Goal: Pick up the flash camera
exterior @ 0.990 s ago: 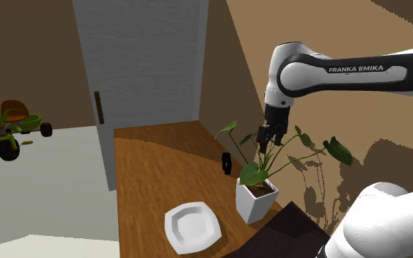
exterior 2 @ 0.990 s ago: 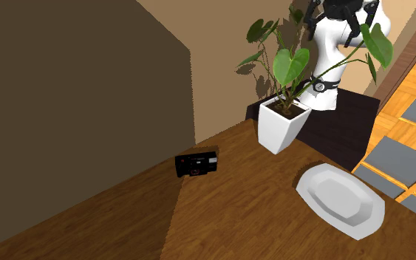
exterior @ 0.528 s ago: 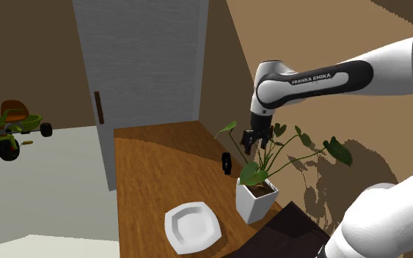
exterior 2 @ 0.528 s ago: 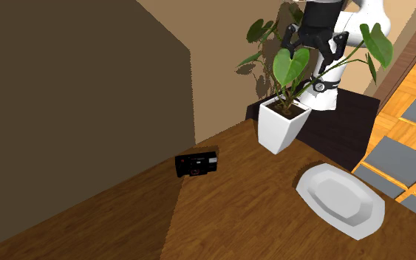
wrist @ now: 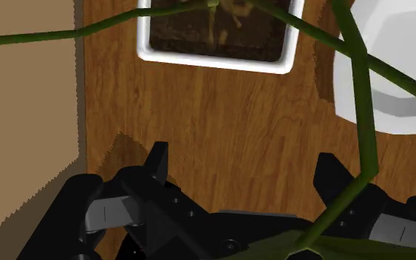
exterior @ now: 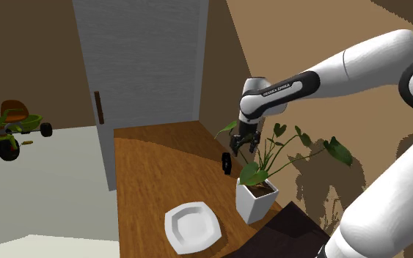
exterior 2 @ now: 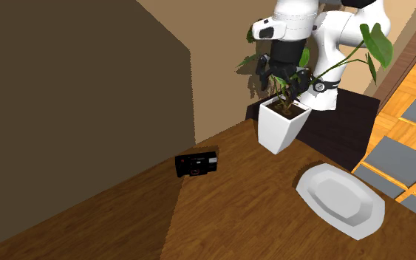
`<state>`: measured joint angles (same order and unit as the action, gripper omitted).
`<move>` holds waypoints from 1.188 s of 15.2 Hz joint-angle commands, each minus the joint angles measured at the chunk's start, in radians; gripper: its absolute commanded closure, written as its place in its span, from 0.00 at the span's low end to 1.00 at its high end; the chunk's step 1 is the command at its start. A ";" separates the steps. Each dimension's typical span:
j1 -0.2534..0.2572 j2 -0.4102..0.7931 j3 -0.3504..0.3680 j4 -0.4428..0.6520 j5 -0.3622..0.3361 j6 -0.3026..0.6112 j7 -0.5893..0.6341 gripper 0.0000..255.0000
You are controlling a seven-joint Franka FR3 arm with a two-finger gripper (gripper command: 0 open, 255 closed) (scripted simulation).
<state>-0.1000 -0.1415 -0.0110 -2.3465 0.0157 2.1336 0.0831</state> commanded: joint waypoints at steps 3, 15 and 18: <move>-0.018 0.157 -0.018 0.095 0.009 0.073 0.015 0.00; -0.077 0.600 -0.056 0.444 0.074 0.190 0.049 0.00; -0.096 0.711 -0.061 0.557 0.093 0.194 0.058 0.00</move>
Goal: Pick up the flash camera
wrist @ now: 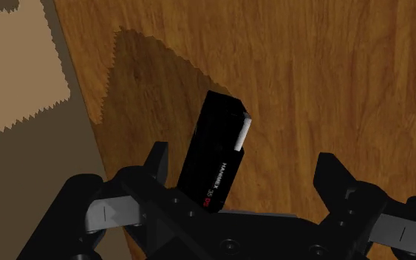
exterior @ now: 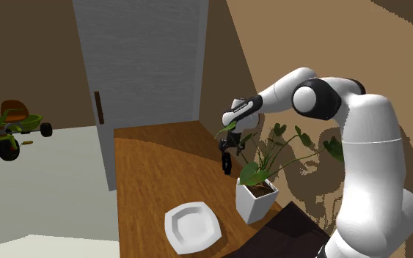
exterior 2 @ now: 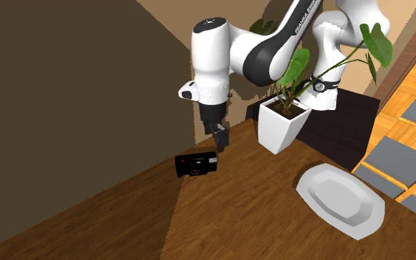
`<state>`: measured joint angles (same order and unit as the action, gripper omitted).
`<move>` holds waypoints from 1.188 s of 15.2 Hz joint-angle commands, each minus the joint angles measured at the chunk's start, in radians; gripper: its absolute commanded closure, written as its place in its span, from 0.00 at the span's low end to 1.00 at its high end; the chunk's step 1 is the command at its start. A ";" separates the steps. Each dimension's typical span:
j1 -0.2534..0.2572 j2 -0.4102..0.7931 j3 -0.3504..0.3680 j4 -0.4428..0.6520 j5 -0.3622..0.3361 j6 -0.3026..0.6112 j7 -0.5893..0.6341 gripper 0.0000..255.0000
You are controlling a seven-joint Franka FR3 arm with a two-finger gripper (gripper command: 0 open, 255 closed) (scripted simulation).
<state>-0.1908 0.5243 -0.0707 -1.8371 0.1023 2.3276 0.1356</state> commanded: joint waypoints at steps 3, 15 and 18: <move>-0.027 0.160 -0.005 0.175 0.024 -0.008 0.017 0.00; -0.048 0.321 -0.001 0.297 0.042 0.035 0.022 0.00; -0.048 0.321 -0.001 0.296 0.042 0.036 0.022 1.00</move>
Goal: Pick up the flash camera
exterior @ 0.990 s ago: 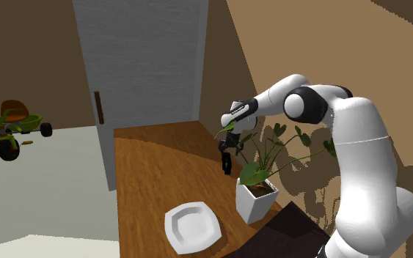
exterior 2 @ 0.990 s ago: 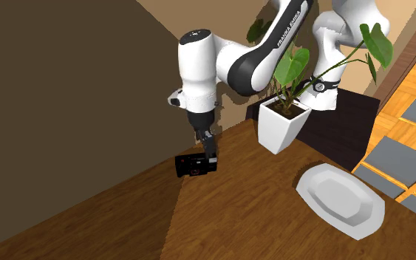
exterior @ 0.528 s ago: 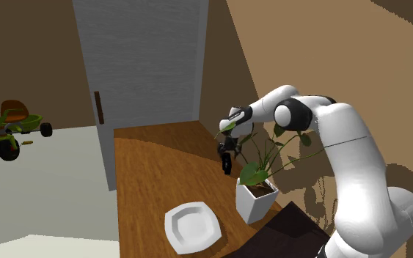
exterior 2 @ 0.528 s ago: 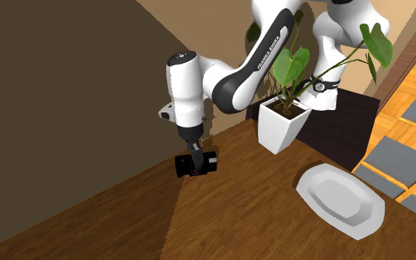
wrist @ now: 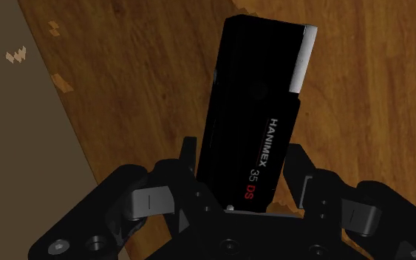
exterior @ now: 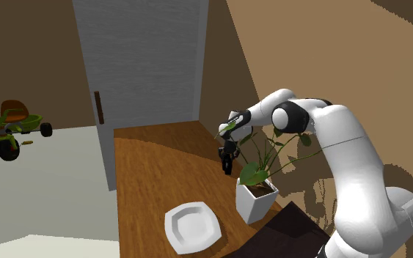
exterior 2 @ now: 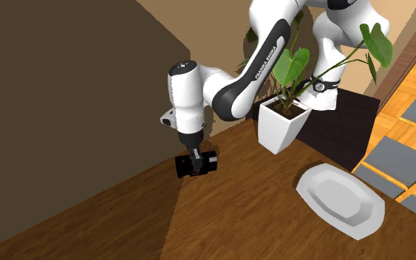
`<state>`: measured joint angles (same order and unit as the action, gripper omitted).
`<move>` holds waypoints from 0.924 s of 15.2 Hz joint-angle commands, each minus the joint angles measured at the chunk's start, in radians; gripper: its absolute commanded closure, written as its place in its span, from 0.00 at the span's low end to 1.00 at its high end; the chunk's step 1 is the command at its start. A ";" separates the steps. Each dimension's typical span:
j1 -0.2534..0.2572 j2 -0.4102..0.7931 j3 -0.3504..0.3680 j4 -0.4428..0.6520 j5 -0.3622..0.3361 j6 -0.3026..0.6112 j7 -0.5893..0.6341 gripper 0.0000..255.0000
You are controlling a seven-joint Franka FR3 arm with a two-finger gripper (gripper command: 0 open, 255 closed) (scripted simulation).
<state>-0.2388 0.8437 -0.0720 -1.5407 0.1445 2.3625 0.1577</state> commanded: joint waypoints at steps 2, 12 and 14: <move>0.000 0.002 0.000 0.001 0.000 0.001 0.000 1.00; 0.003 -0.049 -0.004 -0.014 -0.004 -0.036 0.004 1.00; 0.004 -0.068 -0.006 -0.018 -0.006 -0.051 0.005 1.00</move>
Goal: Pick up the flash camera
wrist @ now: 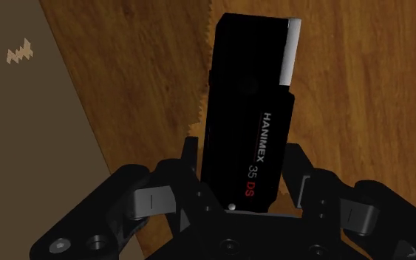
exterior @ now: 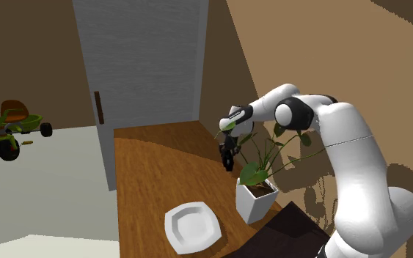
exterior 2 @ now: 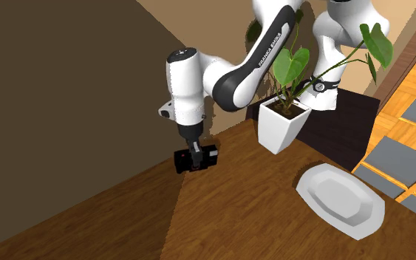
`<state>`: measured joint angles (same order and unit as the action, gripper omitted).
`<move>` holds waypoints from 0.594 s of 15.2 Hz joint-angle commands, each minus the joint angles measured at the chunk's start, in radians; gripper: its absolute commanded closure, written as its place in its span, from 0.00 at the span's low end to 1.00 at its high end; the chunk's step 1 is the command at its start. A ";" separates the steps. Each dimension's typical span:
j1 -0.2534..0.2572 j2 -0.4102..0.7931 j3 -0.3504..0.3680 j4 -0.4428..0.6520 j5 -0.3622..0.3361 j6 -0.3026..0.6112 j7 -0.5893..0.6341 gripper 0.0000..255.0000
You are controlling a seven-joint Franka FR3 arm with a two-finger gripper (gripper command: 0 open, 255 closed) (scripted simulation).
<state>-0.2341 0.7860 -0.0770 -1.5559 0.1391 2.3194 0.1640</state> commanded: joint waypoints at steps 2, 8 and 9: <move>0.000 -0.029 -0.003 -0.005 -0.003 -0.024 0.001 1.00; 0.003 -0.082 -0.007 -0.008 -0.009 -0.074 0.006 1.00; 0.003 -0.084 -0.008 -0.008 -0.009 -0.075 0.006 1.00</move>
<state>-0.2318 0.7071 -0.0843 -1.5646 0.1310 2.2495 0.1691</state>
